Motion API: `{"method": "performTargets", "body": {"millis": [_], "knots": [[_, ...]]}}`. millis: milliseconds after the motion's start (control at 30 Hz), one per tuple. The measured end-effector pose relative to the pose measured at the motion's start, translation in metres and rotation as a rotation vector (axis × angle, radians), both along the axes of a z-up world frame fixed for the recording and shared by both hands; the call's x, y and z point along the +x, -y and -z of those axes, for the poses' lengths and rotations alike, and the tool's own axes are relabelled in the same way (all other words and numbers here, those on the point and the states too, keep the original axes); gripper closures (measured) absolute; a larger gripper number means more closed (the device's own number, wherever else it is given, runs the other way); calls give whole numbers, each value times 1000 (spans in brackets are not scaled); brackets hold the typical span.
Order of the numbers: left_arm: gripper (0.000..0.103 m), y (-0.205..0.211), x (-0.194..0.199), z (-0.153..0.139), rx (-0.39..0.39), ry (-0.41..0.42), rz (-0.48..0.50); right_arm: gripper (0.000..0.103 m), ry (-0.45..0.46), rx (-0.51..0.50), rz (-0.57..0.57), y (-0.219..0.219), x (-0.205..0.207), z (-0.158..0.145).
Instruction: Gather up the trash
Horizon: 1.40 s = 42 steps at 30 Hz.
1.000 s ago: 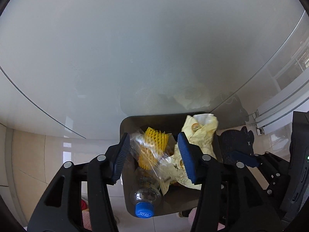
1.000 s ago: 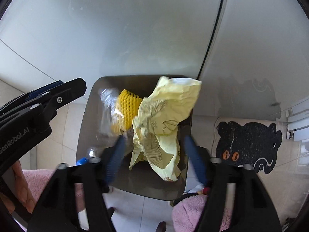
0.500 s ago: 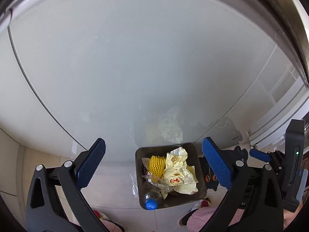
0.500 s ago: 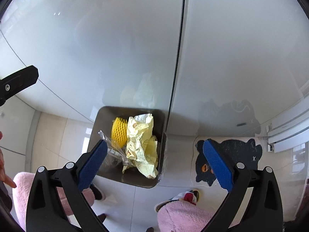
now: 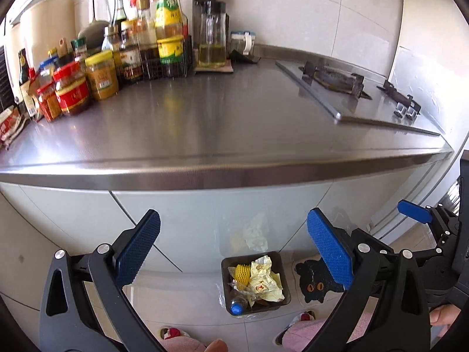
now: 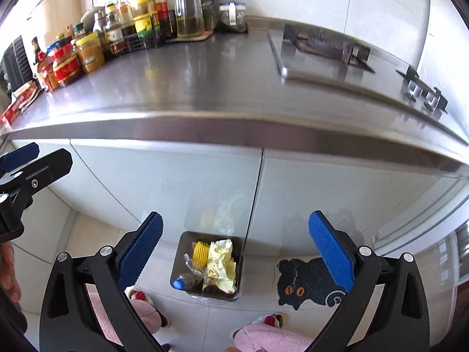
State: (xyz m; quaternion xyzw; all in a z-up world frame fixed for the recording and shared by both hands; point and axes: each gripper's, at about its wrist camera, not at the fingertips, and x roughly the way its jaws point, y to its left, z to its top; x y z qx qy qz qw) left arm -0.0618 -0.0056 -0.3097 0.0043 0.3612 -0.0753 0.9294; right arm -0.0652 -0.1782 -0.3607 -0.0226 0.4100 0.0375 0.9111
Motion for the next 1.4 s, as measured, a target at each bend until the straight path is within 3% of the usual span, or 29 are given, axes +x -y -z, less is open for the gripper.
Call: {"method": "performTargets", "body": {"millis": [133, 233, 433, 633, 967, 1400], "knots": [[8, 4, -17, -54, 46, 78, -5, 3, 93, -43, 36, -1, -12, -59], [8, 6, -29, -85, 38, 124, -19, 3, 131, 32, 43, 5, -20, -99], [8, 6, -38, -127, 31, 163, -62, 3, 192, 4, 91, 5, -29, -151], [8, -2, -40, -144, 40, 165, -95, 3, 213, -67, 107, 0, -36, -174], [8, -25, -49, -167, -6, 209, -151, 3, 261, -60, 106, -2, -45, -200], [8, -24, -54, -177, -11, 243, -148, 3, 286, -18, 93, -9, -48, -212]]}}
